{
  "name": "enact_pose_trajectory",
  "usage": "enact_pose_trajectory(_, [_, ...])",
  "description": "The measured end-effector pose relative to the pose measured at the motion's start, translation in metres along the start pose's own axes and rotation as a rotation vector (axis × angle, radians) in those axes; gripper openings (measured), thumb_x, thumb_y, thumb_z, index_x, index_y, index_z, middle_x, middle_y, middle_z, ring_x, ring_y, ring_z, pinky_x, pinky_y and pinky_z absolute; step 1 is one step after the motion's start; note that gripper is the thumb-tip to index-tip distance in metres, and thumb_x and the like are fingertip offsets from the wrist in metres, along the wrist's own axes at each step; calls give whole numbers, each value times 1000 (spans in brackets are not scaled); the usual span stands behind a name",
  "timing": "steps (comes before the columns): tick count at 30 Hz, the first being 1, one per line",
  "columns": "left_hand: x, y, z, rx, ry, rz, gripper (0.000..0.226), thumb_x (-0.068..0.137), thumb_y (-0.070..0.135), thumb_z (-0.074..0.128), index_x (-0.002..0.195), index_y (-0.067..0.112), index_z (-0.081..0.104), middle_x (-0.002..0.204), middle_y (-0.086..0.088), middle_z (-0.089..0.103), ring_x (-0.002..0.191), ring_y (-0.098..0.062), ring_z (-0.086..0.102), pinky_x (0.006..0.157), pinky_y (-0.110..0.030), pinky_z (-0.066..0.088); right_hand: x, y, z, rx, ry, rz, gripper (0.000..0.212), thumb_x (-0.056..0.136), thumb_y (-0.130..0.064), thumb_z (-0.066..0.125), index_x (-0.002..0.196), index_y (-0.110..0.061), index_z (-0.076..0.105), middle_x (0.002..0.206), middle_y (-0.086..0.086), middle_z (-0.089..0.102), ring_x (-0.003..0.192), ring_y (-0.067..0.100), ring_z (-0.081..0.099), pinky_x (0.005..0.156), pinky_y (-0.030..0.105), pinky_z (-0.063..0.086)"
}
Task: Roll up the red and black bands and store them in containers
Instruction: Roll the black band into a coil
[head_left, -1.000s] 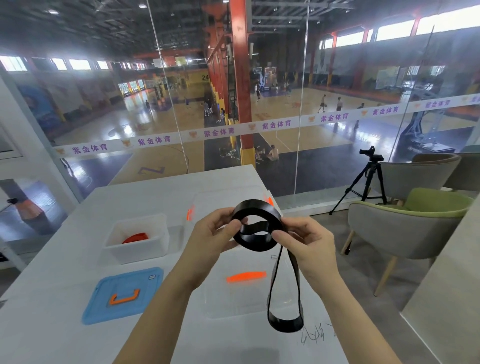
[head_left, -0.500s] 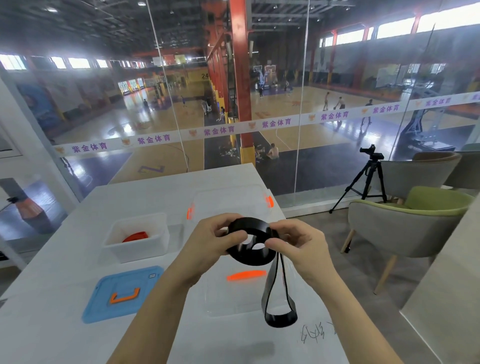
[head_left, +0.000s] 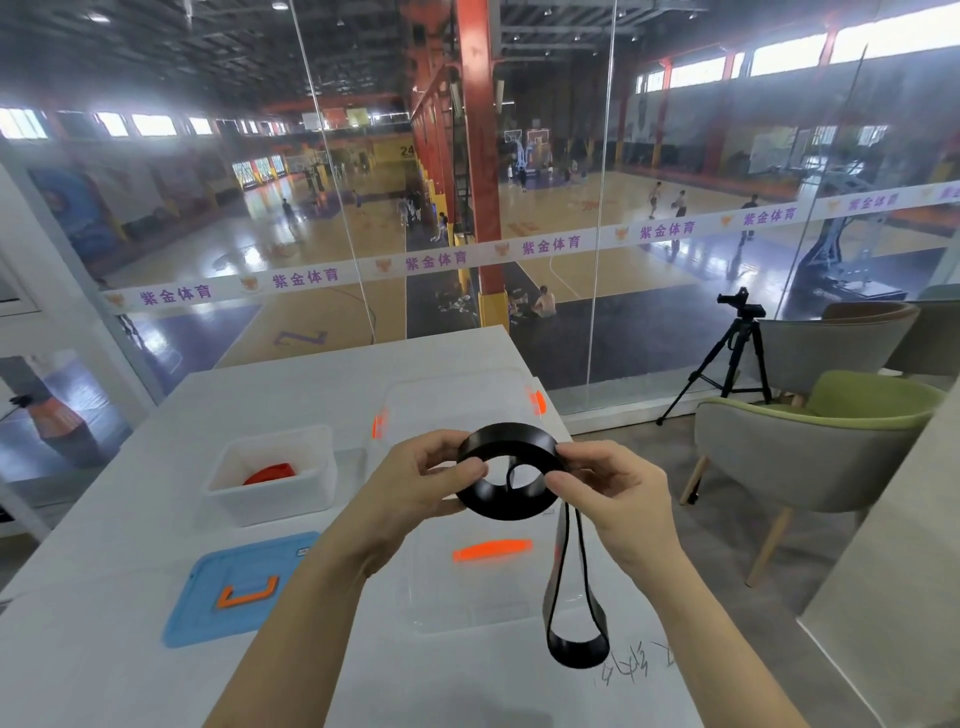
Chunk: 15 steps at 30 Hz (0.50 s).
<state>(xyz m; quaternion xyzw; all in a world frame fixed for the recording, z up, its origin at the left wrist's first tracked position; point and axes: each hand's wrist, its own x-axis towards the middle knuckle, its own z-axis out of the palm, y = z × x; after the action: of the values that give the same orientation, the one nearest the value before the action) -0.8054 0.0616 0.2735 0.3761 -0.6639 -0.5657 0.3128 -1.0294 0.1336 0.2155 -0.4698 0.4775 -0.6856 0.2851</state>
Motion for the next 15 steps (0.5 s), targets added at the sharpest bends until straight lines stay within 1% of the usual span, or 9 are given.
enact_pose_trajectory(2, [0, 0, -3, 91, -23, 29, 36, 87, 26, 76, 123, 28, 71, 121, 3, 76, 118, -19, 69, 111, -46, 48, 0, -3, 0, -24, -18, -7, 39, 78, 4, 86, 93, -31, 83, 94, 3, 82, 90, 23, 79, 91, 39, 62])
enact_pose_trajectory(4, [0, 3, 0, 195, -60, 64, 42, 85, 22, 78, 126, 30, 70, 119, 5, 76, 117, -17, 70, 109, -42, 49, -1, -3, 1, -66, -55, -14, 39, 79, 4, 86, 92, -32, 83, 96, 0, 83, 91, 20, 79, 91, 34, 62])
enact_pose_trajectory(6, [0, 2, 7, 283, -72, 99, 37, 86, 12, 76, 119, 29, 74, 111, 4, 78, 110, -16, 72, 102, -36, 52, -2, -4, 1, -88, -77, -16, 41, 79, 4, 86, 91, -34, 82, 98, -2, 83, 93, 18, 78, 93, 33, 62])
enact_pose_trajectory(7, [0, 1, 9, 309, -53, 108, 33, 86, 11, 76, 114, 29, 76, 106, 4, 79, 105, -15, 73, 98, -34, 53, -2, -4, 1, -94, -84, -23, 40, 79, 4, 86, 91, -34, 82, 100, -2, 82, 94, 18, 78, 94, 34, 61])
enact_pose_trajectory(9, [0, 3, 12, 331, -22, 107, 26, 85, 15, 77, 107, 29, 77, 99, 4, 79, 99, -15, 74, 94, -33, 55, -2, -4, 0, -109, -100, -33, 39, 79, 4, 86, 92, -33, 82, 102, -4, 82, 97, 18, 78, 96, 36, 61])
enact_pose_trajectory(12, [1, 4, 10, 387, -36, 90, 27, 84, 24, 80, 109, 32, 76, 102, 8, 78, 101, -14, 73, 97, -36, 55, -1, -5, -2, -136, -139, -20, 40, 80, 1, 86, 92, -36, 82, 104, -8, 82, 102, 18, 77, 98, 36, 59])
enact_pose_trajectory(15, [1, 5, 11, 396, -62, 67, 22, 83, 21, 81, 103, 29, 77, 96, 5, 80, 95, -13, 75, 97, -41, 57, -2, -7, -1, -151, -166, -16, 40, 80, 0, 86, 92, -38, 83, 107, -10, 81, 105, 16, 76, 100, 34, 58])
